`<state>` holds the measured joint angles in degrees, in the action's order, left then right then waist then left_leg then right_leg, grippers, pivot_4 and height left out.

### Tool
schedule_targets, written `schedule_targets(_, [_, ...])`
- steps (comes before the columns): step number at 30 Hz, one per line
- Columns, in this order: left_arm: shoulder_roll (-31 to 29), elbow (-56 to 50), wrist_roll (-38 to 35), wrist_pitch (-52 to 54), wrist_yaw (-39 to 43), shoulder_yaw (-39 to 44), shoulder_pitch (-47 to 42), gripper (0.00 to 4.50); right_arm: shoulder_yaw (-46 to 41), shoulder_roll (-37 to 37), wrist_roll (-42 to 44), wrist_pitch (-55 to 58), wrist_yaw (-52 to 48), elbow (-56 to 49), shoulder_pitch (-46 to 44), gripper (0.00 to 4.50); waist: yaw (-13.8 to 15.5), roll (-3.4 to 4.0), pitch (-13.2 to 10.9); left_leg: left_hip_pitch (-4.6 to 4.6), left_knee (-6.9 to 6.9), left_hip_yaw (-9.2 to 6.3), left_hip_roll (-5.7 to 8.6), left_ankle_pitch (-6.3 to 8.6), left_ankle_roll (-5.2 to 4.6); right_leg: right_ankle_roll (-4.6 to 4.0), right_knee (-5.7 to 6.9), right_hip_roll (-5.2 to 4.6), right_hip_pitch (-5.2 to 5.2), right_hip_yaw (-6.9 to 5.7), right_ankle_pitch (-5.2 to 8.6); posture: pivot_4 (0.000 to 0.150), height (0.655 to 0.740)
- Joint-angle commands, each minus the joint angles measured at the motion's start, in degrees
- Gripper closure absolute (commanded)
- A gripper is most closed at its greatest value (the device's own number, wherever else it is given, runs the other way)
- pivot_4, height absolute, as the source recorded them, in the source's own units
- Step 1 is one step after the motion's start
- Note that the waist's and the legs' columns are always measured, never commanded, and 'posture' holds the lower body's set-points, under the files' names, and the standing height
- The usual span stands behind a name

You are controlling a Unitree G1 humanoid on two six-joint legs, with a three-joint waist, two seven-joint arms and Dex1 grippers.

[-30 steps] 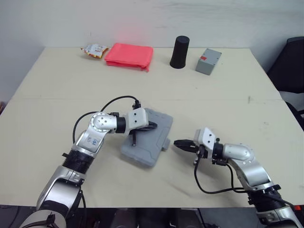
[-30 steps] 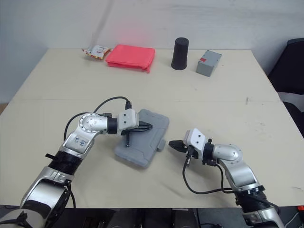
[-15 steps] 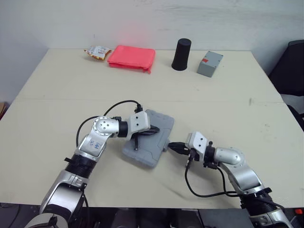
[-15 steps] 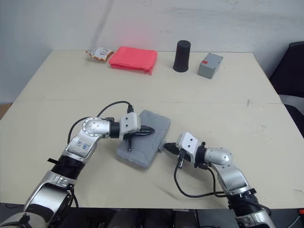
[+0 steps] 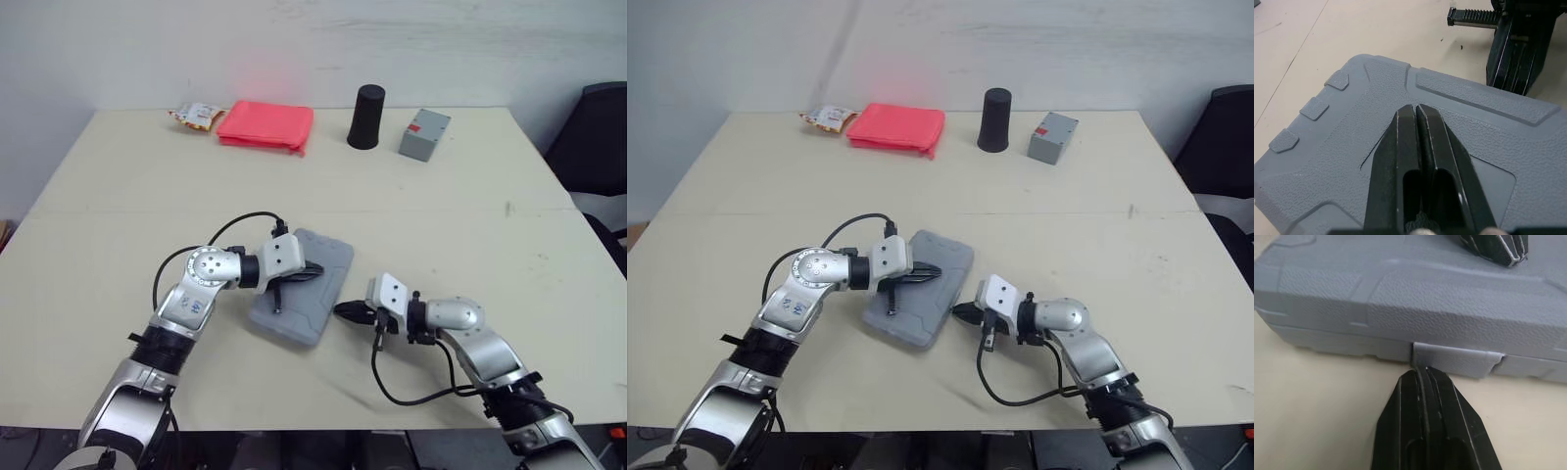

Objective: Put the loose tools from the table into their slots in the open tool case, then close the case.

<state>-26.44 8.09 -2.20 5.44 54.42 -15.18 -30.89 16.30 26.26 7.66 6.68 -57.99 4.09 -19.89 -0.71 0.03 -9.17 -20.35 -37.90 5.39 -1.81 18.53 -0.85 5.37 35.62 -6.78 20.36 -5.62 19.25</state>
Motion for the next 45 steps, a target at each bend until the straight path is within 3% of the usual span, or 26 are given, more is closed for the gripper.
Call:
schedule_targets(1, [0.5,4.35,2.98,4.9,3.06,-7.29,6.31,4.46,0.35,-1.94,-0.64,-2.65,0.86,0.95,-2.14,4.5,-0.16,0.0,0.16,0.01,0.02,0.0,-0.01,0.0,0.01,-0.01,0.0,0.0,0.0,-0.01,0.01,0.15,0.74])
schedule_targets(9, [0.76,5.14,3.79,3.56,2.34,-7.1,8.61,4.46,0.48,-0.21,-5.97,-4.7,1.94,4.77,-5.08,4.5,-0.88,-0.18,0.94,0.25,0.34,-0.01,-0.01,0.01,0.04,-0.05,-0.1,-0.02,-0.14,0.01,0.03,0.15,0.74])
schedule_targets(19, [0.58,5.46,3.02,2.78,0.73,-4.66,10.02,4.46,-0.45,-1.64,-3.17,-5.88,-0.36,5.15,-5.79,4.5,-0.9,0.11,1.35,0.34,0.7,-0.03,0.01,-0.02,0.04,-0.14,-0.23,-0.06,-0.14,0.0,0.08,0.15,0.74])
schedule_targets(25, [1.47,-4.28,-8.32,-2.05,-1.12,8.04,9.33,4.46,-7.03,9.64,3.48,-5.65,-10.67,1.53,-4.48,4.5,-0.81,0.24,0.57,0.1,0.69,-0.04,0.04,-0.05,-0.06,-0.14,-0.22,-0.13,0.09,0.0,0.08,0.15,0.74])
schedule_targets(27, [-2.16,-12.19,-16.68,6.32,3.7,11.01,11.94,4.46,-9.11,11.9,5.8,-8.96,-13.13,0.73,-3.34,4.5,-1.04,0.04,0.01,0.02,0.73,-0.05,0.03,-0.11,0.02,-0.15,-0.21,-0.11,0.2,-0.03,0.08,0.15,0.74])
schedule_targets(29, [-6.35,-15.93,-17.97,5.13,2.91,16.73,12.9,4.46,-12.82,14.36,8.88,-13.53,-16.26,0.74,-0.85,4.5,-1.21,-0.15,-0.79,0.0,0.79,-0.05,-0.08,-0.21,0.27,-0.2,-0.22,0.03,0.25,-0.06,0.11,0.15,0.74])
schedule_targets(32, [-10.46,-18.81,-20.16,6.62,1.07,23.15,15.25,4.46,-17.22,16.48,13.61,-10.35,-17.93,1.7,0.75,4.5,-0.84,-0.21,-1.45,-0.19,0.76,-0.09,-0.11,-0.26,0.32,-0.21,-0.2,0.07,0.39,-0.18,0.11,0.15,0.74])
schedule_targets(34, [-13.56,-19.94,-20.16,8.1,0.9,26.64,19.22,3.92,-19.09,18.13,14.5,-10.17,-18.92,3.09,1.42,4.5,-0.88,-0.16,-1.49,-0.27,0.68,-0.07,-0.05,-0.25,0.26,-0.2,-0.21,0.01,0.4,-0.18,0.11,0.15,0.74])
schedule_targets(38, [-16.9,-19.84,-19.45,12.38,-2.89,43.29,37.52,2.27,-24.04,21.54,11.41,-18.35,-16.59,11.16,0.04,3.07,-1.46,-0.16,-1.69,-0.25,0.74,0.07,0.0,-0.13,0.07,-0.11,-0.31,-0.09,0.33,-0.24,0.06,0.15,0.74])
schedule_targets(43, [-15.88,-21.53,-17.48,7.44,-5.85,54.51,49.82,0.03,-26.01,23.53,9.64,-24.5,-15.65,19.37,-3.91,0.56,-0.74,-0.54,-2.23,-0.83,0.54,0.02,-0.05,-0.09,0.07,-0.09,-0.56,-0.1,0.8,-0.42,0.05,0.15,0.74])
schedule_targets(44, [-15.65,-21.87,-17.66,6.91,-6.02,55.32,50.7,0.0,-26.04,23.69,9.61,-25.13,-15.88,20.39,-4.49,0.04,-0.43,-0.53,-2.24,-0.92,0.55,0.0,0.0,-0.09,0.06,-0.05,-0.54,-0.19,0.86,-0.44,0.03,0.15,0.74])
schedule_targets(45, [-15.5,-21.97,-17.61,6.37,-6.42,56.02,51.3,0.0,-25.97,23.8,9.63,-25.43,-16.13,21.39,-5.27,0.04,0.08,-0.47,-2.28,-0.93,0.54,-0.03,0.1,-0.12,0.02,-0.05,-0.46,-0.33,0.89,-0.49,0.02,0.15,0.74])
